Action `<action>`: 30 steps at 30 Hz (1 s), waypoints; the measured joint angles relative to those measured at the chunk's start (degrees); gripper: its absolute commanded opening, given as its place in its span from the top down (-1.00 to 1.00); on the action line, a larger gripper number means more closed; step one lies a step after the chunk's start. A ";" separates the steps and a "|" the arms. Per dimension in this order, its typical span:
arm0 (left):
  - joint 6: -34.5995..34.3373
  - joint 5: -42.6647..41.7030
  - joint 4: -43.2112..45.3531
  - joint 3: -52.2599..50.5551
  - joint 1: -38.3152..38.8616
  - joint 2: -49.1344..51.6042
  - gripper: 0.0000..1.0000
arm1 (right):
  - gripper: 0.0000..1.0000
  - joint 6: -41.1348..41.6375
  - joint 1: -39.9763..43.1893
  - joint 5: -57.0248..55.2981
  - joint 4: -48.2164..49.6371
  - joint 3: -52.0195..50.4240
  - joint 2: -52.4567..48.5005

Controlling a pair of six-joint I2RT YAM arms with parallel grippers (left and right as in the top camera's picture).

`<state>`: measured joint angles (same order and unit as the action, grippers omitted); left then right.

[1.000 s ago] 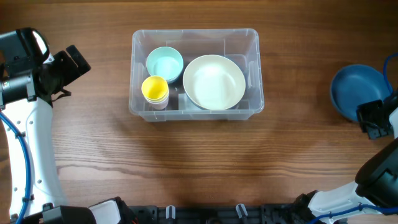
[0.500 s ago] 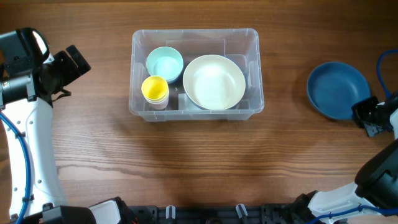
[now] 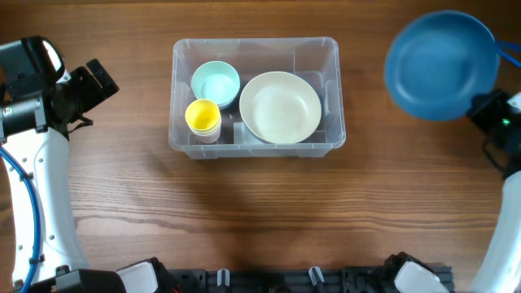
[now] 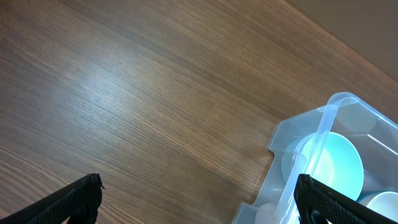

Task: Pack container
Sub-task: 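Lift the teal plate and carry it into the clear box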

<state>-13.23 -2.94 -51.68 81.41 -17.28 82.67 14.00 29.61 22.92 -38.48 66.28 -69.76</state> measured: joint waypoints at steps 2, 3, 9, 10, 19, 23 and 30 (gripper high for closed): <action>0.00 0.00 0.02 0.00 0.00 0.00 -1.00 | 0.92 -1.29 -4.26 0.61 0.00 0.00 2.01; 0.00 0.00 0.02 0.00 0.00 0.00 -0.99 | 0.91 -2.14 -7.39 0.70 0.04 0.00 2.89; 0.00 0.00 0.02 0.00 0.00 0.00 -1.00 | 0.91 -4.87 -26.25 -1.60 3.04 0.00 2.84; 0.00 0.00 0.02 0.00 0.00 0.00 -1.00 | 0.91 -4.98 -28.79 -2.47 3.87 0.00 2.38; 0.00 0.00 0.02 0.00 0.00 0.00 -0.99 | 0.92 -6.23 -47.08 -17.92 11.08 0.00 -11.13; 0.00 0.00 0.02 0.00 0.00 0.00 -0.99 | 0.91 -6.38 -47.52 -21.40 11.45 0.00 -16.81; 0.00 0.00 0.02 0.00 0.00 0.00 -1.00 | 0.91 -6.40 -47.52 -23.41 12.55 0.00 -23.67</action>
<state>-13.23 -2.94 -51.66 81.41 -17.28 82.67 7.60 -17.91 -0.49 -25.93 66.28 -93.43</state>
